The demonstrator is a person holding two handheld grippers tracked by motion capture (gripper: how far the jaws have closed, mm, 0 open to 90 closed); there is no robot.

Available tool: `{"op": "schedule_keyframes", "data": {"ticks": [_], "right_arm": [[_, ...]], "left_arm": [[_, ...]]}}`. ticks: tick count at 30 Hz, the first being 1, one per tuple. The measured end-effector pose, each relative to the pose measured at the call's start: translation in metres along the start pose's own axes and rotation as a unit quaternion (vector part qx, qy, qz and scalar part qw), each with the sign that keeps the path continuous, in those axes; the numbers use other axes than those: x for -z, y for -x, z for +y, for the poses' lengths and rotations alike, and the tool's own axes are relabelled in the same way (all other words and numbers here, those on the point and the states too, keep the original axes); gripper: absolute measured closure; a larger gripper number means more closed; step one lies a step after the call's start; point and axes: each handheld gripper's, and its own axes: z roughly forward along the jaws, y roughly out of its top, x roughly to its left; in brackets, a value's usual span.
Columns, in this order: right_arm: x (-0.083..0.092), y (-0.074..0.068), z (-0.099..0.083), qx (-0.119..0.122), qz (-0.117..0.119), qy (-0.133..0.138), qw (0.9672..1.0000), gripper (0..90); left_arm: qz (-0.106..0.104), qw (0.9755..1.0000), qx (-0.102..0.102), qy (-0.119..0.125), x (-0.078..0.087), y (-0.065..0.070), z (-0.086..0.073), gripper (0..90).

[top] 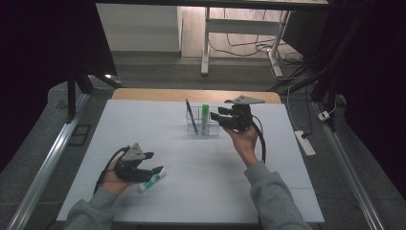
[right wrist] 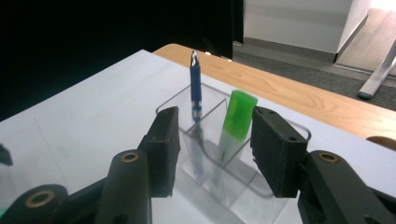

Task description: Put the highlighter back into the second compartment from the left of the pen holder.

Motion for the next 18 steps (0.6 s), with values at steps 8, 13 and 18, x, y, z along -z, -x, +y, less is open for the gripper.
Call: {"op": "schedule_keyframes", "data": {"ticks": [8,13,18], "right_arm": [[0.017,-0.002,-0.015,0.002,0.001,-0.003,1.0,49.5],[0.029,0.0,-0.024,0.001,0.002,-0.007,1.0,47.5],[0.042,0.001,-0.036,0.002,0.002,-0.012,0.9999,47.0]], "left_arm": [[-0.001,1.0,0.0,-0.003,-0.001,0.0,0.0,34.5],[-0.001,1.0,0.001,-0.003,-0.001,0.0,0.0,34.3],[-0.001,1.0,0.001,-0.003,-0.001,0.0,0.0,34.3]]}}
